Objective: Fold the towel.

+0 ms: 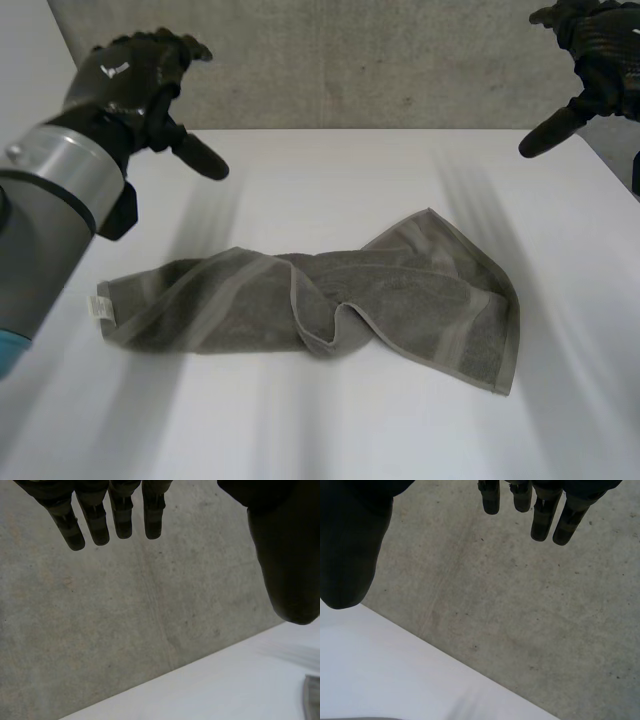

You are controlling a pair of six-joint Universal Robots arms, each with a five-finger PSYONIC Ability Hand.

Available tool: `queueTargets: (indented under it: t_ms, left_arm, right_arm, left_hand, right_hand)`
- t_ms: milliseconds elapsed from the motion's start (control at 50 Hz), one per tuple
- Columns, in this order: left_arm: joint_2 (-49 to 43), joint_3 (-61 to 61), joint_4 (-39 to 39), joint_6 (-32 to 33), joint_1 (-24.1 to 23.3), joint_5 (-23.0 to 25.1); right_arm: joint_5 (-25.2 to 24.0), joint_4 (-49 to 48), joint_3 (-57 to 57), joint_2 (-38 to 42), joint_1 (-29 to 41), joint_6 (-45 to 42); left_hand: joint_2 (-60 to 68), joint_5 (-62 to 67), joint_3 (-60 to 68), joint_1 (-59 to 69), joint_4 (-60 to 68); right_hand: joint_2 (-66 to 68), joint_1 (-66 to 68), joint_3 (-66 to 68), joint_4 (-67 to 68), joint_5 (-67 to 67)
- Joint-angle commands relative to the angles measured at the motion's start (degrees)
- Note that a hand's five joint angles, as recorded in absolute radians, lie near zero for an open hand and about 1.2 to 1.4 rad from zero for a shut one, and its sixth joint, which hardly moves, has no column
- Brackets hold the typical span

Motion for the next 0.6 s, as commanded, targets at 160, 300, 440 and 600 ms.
queueTargets:
  t_ms: [160, 300, 440, 600]
  left_arm:
    - [-0.3, 3.2, -5.3, -2.1, 0.0, -0.6]
    - [-0.4, 3.0, -5.3, -2.1, 0.3, -0.8]
    - [-0.4, 2.8, -5.3, -2.1, 0.7, -0.7]
    - [-0.3, 2.4, -5.2, -2.1, 0.7, -0.6]
  right_arm:
    - [0.1, 2.9, -0.2, 0.3, 0.1, 1.1]
    - [1.1, 2.7, -0.2, 0.5, -0.1, 4.0]
    - [1.1, 2.7, -0.1, 0.5, -0.3, 4.2]
    - [1.5, 2.7, 0.0, 0.2, -0.1, 4.1]
  left_hand:
    - [-3.2, -2.9, -2.2, -5.0, -2.7]
    - [-3.2, -2.9, -2.2, -5.0, -2.7]
    - [-3.2, -2.9, -2.2, -5.0, -2.7]
    - [-3.2, -2.9, -2.2, -5.0, -2.7]
  right_hand:
    - [-4.8, -5.6, 0.5, 1.6, -3.5]
    - [-4.8, -5.6, 0.5, 1.6, -3.5]
    - [-4.8, -5.6, 0.5, 1.6, -3.5]
    - [-4.8, -5.6, 0.5, 1.6, -3.5]
